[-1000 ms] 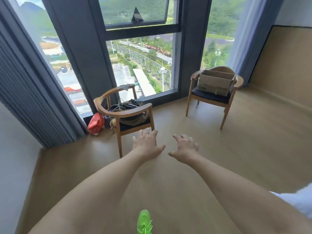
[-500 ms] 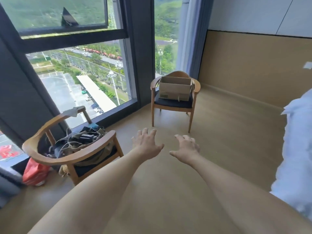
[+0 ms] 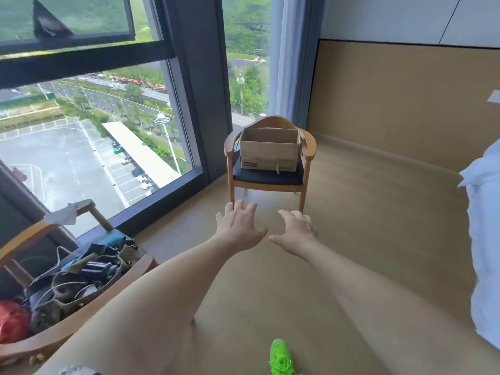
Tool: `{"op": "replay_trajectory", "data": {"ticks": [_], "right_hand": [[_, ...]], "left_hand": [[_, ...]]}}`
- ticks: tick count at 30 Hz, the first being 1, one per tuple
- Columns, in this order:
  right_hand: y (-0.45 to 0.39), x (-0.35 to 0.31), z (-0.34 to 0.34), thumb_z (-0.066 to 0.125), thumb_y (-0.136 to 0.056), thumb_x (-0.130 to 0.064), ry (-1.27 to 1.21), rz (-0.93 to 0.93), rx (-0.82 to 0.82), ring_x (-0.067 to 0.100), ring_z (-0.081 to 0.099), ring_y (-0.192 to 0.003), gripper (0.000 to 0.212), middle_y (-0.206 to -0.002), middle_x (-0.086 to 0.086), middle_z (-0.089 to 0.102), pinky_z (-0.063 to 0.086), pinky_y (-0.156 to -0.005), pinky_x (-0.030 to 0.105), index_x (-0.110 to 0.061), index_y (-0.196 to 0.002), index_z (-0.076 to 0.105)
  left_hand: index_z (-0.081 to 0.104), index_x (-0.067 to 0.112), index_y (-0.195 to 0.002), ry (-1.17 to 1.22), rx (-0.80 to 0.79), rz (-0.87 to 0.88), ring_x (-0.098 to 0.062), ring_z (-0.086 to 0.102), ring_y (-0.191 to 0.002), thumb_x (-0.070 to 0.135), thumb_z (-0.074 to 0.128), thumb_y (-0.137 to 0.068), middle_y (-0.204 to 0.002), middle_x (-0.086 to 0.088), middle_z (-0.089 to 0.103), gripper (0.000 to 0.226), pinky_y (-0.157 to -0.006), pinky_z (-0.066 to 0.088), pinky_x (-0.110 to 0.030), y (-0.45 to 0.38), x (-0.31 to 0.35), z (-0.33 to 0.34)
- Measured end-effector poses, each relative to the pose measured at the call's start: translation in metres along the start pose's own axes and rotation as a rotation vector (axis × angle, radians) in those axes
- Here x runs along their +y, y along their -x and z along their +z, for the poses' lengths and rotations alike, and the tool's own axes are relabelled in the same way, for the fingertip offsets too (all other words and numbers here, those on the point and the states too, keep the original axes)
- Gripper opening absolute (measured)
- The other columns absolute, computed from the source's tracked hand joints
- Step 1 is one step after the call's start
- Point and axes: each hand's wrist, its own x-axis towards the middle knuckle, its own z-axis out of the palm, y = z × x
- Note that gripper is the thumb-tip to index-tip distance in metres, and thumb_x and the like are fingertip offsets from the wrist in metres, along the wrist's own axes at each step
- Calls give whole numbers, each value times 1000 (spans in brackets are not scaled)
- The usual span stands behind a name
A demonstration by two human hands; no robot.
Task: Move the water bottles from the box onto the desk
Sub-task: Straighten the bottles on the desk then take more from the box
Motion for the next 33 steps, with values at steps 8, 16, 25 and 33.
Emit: {"op": "replay_trajectory", "data": {"ticks": [8, 16, 25, 33], "right_hand": [[-181, 3, -58, 68, -87, -55, -24, -15, 10, 28, 34, -142, 76, -156, 1, 38, 36, -111, 45, -36, -153, 34], [-325, 2, -74, 70, -86, -54, -2, -3, -27, 28, 36, -140, 78, -154, 1, 40, 37, -109, 43, -35, -152, 34], [-520, -22, -67, 68, -85, -54, 10, 73, -8, 28, 39, -135, 75, -149, 1, 43, 40, -104, 43, -34, -150, 36], [-665, -55, -73, 68, -86, -55, 2, 174, -19, 29, 41, -134, 77, -150, 2, 45, 42, -106, 47, -34, -152, 34]], "left_hand": [[39, 30, -151, -8, 23, -53, -34, 32, -145, 66, 56, -89, -157, -7, 39, 74, -110, 35, -56, -189, 13, -26], [37, 30, -149, -32, -29, -44, -33, 34, -142, 65, 54, -89, -153, -7, 41, 71, -108, 36, -55, -336, -4, -19], [41, 26, -147, -15, -52, 36, -29, 31, -143, 63, 55, -91, -156, -6, 37, 68, -106, 35, -49, -538, -51, -11], [43, 30, -144, -19, -154, 69, -31, 36, -138, 64, 52, -89, -150, -4, 43, 65, -103, 37, -52, -699, -103, -17]]}}
